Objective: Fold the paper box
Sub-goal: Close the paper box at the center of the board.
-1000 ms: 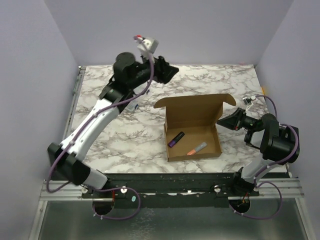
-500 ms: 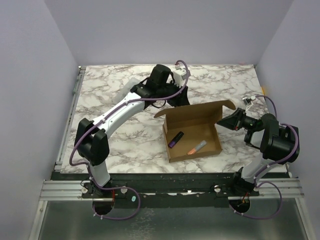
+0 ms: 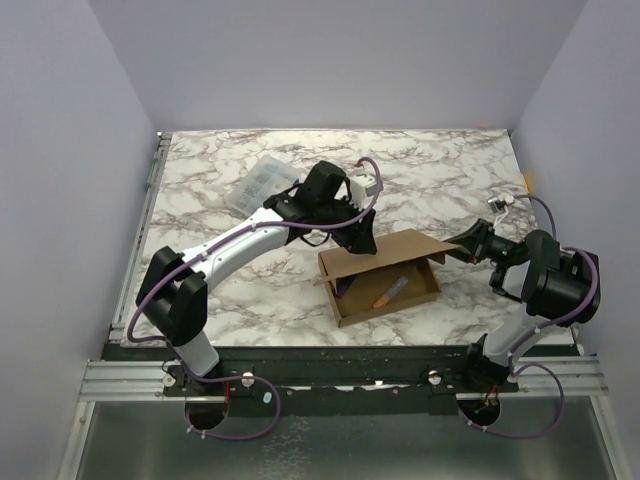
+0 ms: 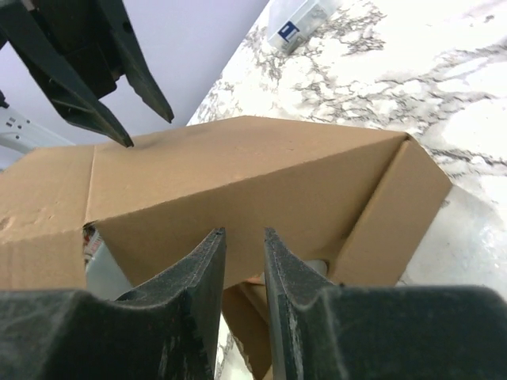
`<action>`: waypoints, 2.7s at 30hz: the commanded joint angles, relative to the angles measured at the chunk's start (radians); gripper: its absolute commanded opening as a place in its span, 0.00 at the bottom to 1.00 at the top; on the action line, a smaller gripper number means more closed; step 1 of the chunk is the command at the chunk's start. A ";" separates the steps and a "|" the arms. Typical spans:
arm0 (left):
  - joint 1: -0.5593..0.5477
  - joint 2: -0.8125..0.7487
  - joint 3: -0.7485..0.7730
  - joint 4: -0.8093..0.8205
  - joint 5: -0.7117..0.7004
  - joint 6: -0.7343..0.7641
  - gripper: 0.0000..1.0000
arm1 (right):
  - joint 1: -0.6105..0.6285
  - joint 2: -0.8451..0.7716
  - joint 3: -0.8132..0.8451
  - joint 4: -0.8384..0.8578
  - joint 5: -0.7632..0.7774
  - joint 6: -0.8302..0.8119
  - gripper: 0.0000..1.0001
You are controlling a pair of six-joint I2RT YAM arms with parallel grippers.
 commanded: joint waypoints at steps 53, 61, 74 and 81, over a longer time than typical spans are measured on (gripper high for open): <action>0.129 -0.851 -0.665 0.259 -0.457 -0.707 0.84 | 0.355 -0.037 1.546 -1.472 0.673 -0.785 0.70; 0.126 -0.853 -0.640 0.161 -0.226 -0.664 0.35 | 0.338 -0.458 1.091 -1.997 1.028 -1.300 0.61; -0.236 -0.830 -0.763 0.050 -0.392 -0.801 0.17 | 0.315 -0.808 0.577 -2.461 1.184 -1.642 0.00; -0.293 -0.878 -0.845 0.067 -0.487 -0.845 0.17 | 0.315 -0.836 0.386 -2.467 1.202 -1.731 0.01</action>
